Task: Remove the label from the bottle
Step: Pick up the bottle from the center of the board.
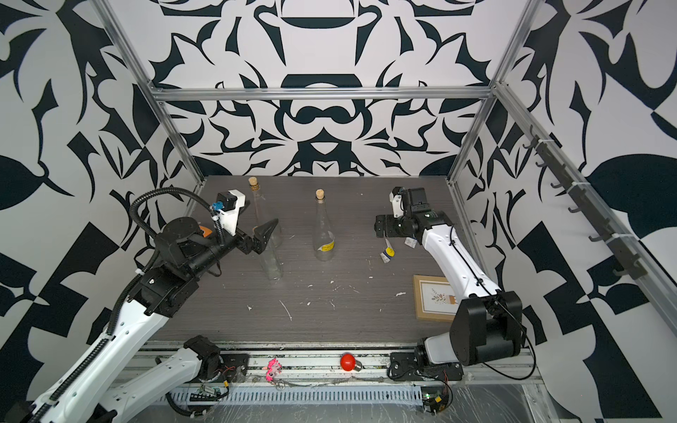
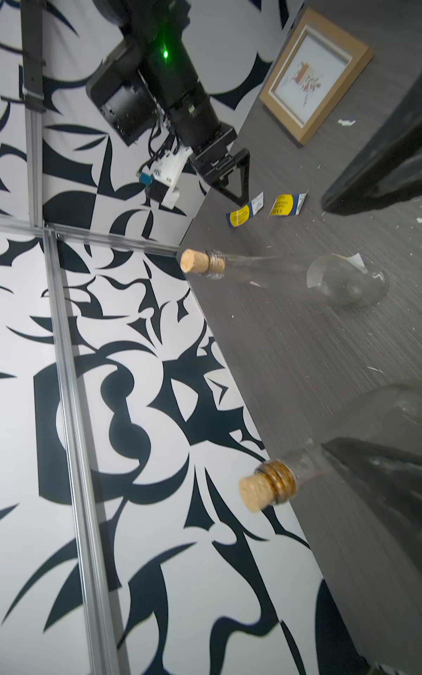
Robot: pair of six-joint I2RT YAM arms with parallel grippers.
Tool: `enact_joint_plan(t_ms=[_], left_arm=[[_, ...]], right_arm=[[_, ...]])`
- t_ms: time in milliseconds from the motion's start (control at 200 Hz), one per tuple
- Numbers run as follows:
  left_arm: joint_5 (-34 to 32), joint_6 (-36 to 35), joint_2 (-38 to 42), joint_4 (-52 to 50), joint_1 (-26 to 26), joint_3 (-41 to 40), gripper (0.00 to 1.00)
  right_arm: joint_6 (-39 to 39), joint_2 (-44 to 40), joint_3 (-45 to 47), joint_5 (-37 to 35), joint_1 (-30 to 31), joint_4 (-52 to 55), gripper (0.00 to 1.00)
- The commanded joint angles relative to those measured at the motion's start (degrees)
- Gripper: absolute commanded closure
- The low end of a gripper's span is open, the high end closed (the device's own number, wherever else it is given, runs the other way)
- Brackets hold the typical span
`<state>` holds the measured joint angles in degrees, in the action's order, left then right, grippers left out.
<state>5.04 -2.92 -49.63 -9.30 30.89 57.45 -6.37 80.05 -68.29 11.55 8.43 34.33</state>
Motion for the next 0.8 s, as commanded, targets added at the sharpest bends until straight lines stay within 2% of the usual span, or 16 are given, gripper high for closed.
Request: enact_joint_plan(t_ms=[0,110,315,550,800], left_arm=[[10.3,1.4,-3.1,-3.9,0.2,2.6,0.01],[13.4,2.9,-6.7,-1.3,0.9,3.2,0.01],[11.8,2.8,-11.2,3.2,3.9,2.8,0.01],[8.4,4.7,-17.4,11.4,6.0,0.2,0.01],[6.3,6.8,-26.6,19.3,6.7,1.4,0.01]], right_arm=[[1.9,-5.3,1.0,9.1,0.6,-3.7,0.03],[2.2,-9.4,3.2,13.3,1.2,-6.5,0.03],[1.7,-15.5,6.1,19.7,1.5,-9.8,0.03],[0.8,-18.8,7.7,20.6,1.8,-11.0,0.03],[0.7,-21.5,9.1,20.8,1.8,-10.4,0.03]])
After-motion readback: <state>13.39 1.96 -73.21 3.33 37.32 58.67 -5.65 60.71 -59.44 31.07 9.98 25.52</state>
